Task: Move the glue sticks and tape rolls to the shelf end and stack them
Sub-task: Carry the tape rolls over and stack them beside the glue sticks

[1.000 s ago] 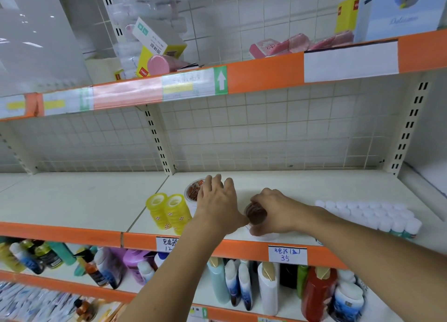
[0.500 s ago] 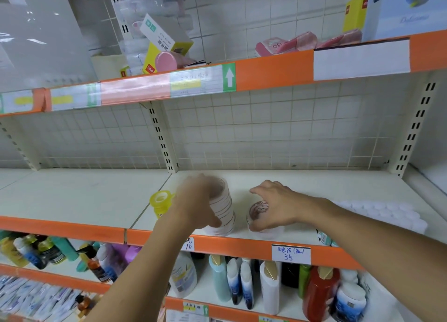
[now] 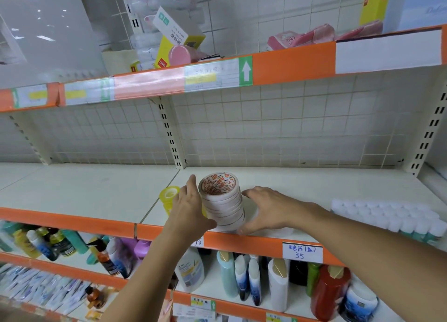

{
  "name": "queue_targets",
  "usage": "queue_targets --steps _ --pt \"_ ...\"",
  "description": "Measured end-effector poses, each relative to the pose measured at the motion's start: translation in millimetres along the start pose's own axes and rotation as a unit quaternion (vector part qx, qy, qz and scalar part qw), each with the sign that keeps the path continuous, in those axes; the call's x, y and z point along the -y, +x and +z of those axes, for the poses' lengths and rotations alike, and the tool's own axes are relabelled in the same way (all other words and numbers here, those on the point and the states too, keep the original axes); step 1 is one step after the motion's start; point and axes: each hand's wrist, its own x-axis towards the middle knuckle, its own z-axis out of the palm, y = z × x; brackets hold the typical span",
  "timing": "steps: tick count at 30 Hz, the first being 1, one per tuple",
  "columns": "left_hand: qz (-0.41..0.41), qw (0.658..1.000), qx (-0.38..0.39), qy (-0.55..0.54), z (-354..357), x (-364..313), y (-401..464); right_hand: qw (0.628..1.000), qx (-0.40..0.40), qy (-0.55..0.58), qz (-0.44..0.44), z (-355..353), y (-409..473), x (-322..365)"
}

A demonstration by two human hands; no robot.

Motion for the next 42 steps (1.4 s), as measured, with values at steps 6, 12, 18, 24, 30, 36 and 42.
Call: queue_targets --steps 6,12,18,24,30,36,42 --pt "-0.012 0.997 0.018 0.08 2 13 7 0.999 -0.025 0.038 -0.001 8 8 5" --pt "-0.007 0.99 0.001 0.143 7 24 21 0.997 -0.042 0.059 0.003 12 10 11" --pt "0.01 0.989 -0.011 0.148 14 27 28 0.997 -0.056 0.051 0.023 14 13 14" --pt "0.035 0.984 -0.02 0.171 11 35 30 0.996 -0.054 0.06 0.031 15 17 13" --pt "0.044 0.984 -0.045 0.167 6 40 29 0.995 -0.047 0.081 0.039 17 22 10" --pt "0.039 0.989 -0.052 0.132 -2 46 31 0.994 -0.049 0.082 0.044 18 25 7" --pt "0.052 0.99 -0.078 0.107 -6 50 34 0.995 -0.047 0.077 0.042 19 24 8"
